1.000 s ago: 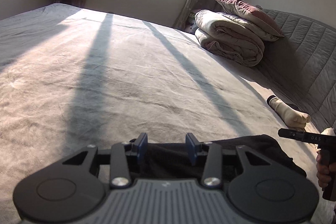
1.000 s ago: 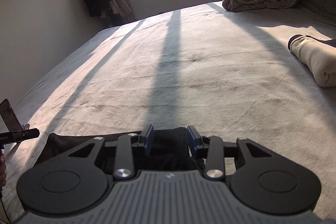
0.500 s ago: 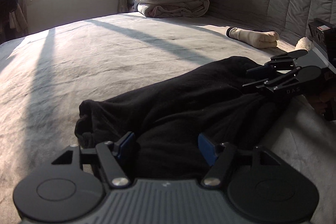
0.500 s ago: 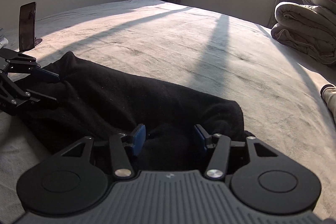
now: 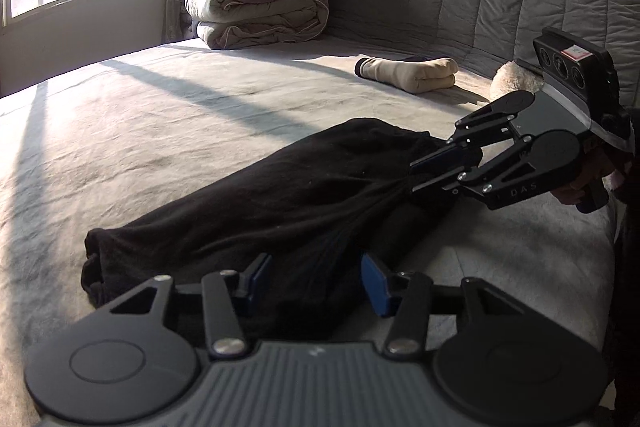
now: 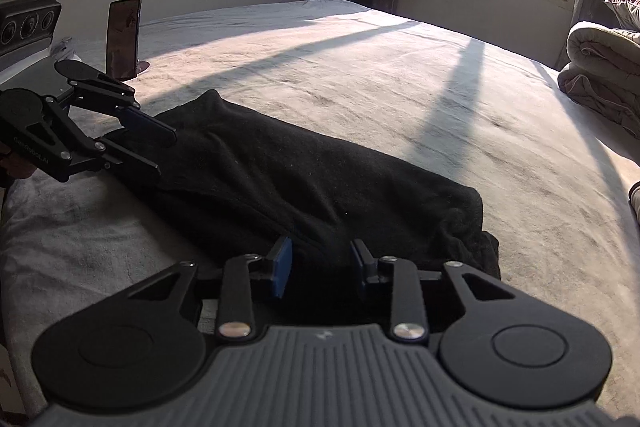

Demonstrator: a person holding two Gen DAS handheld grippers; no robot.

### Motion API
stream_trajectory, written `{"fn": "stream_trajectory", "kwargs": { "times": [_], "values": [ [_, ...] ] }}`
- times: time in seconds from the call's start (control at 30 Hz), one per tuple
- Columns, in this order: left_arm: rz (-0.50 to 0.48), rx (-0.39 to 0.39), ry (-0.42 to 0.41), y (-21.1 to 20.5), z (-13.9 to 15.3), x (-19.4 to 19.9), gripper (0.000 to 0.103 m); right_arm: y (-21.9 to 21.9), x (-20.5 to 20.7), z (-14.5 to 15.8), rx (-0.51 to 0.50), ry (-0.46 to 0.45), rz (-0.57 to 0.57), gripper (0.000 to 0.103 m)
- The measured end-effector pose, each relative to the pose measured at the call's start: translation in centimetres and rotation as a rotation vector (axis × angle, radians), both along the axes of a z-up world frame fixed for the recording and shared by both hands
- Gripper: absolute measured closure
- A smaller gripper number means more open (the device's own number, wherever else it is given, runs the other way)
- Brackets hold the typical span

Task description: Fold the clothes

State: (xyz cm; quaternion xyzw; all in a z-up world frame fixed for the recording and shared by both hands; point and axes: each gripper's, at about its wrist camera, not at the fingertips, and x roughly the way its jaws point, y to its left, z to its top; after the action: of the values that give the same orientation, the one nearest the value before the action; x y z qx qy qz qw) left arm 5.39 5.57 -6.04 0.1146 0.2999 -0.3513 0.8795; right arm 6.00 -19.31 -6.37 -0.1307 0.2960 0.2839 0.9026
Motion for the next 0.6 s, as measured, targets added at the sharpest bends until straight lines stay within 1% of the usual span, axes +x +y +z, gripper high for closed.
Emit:
{"fn": "stream_trajectory", "kwargs": {
  "times": [0.03,0.07,0.1,0.13,0.17,0.2,0.3,0.4,0.43,0.47,0.5,0.53,0.57,0.6],
  "values": [
    [-0.013,0.003,0.0,-0.3,0.0,-0.2,0.065,0.1,0.1,-0.2,-0.011,0.002,0.004,0.076],
    [-0.024,0.006,0.0,-0.6,0.1,-0.3,0.081,0.2,0.1,-0.3,-0.022,0.002,0.007,0.089],
    [-0.025,0.006,-0.002,-0.6,0.1,-0.3,0.089,0.1,0.1,-0.2,-0.024,-0.004,0.009,0.092],
    [-0.026,0.006,-0.004,-0.6,0.2,-0.4,0.098,0.0,0.0,0.0,-0.022,-0.013,0.012,0.093],
    [-0.027,0.006,-0.006,-0.6,0.2,-0.4,0.102,-0.2,-0.1,0.3,-0.013,-0.02,0.016,0.094],
    [-0.027,0.005,-0.008,-0.6,0.3,-0.4,0.103,-0.3,-0.2,0.7,0.0,-0.025,0.022,0.094],
    [-0.03,0.005,-0.014,-0.7,0.4,-0.6,0.103,-0.9,-0.6,1.7,0.021,-0.039,0.042,0.094],
    [-0.033,0.004,-0.02,-0.7,0.6,-0.7,0.103,-1.1,-0.5,1.9,0.012,-0.024,0.061,0.094],
    [-0.033,0.004,-0.022,-0.7,0.6,-0.7,0.102,-1.1,-0.5,1.8,0.006,-0.016,0.063,0.094],
    [-0.034,0.004,-0.024,-0.8,0.7,-0.7,0.098,-1.1,-0.4,1.6,-0.005,-0.006,0.062,0.094],
    [-0.035,0.004,-0.026,-0.8,0.7,-0.8,0.093,-1.0,-0.2,1.4,-0.016,0.006,0.062,0.094],
    [-0.036,0.003,-0.028,-0.8,0.8,-0.8,0.073,-0.9,-0.2,1.1,-0.029,0.015,0.061,0.093],
    [-0.037,0.003,-0.03,-0.8,0.8,-0.8,0.059,-0.8,-0.1,0.9,-0.043,0.02,0.06,0.092],
    [-0.038,0.003,-0.032,-0.8,0.9,-0.9,0.059,-0.6,-0.1,0.7,-0.052,0.02,0.063,0.092]
  ]
}}
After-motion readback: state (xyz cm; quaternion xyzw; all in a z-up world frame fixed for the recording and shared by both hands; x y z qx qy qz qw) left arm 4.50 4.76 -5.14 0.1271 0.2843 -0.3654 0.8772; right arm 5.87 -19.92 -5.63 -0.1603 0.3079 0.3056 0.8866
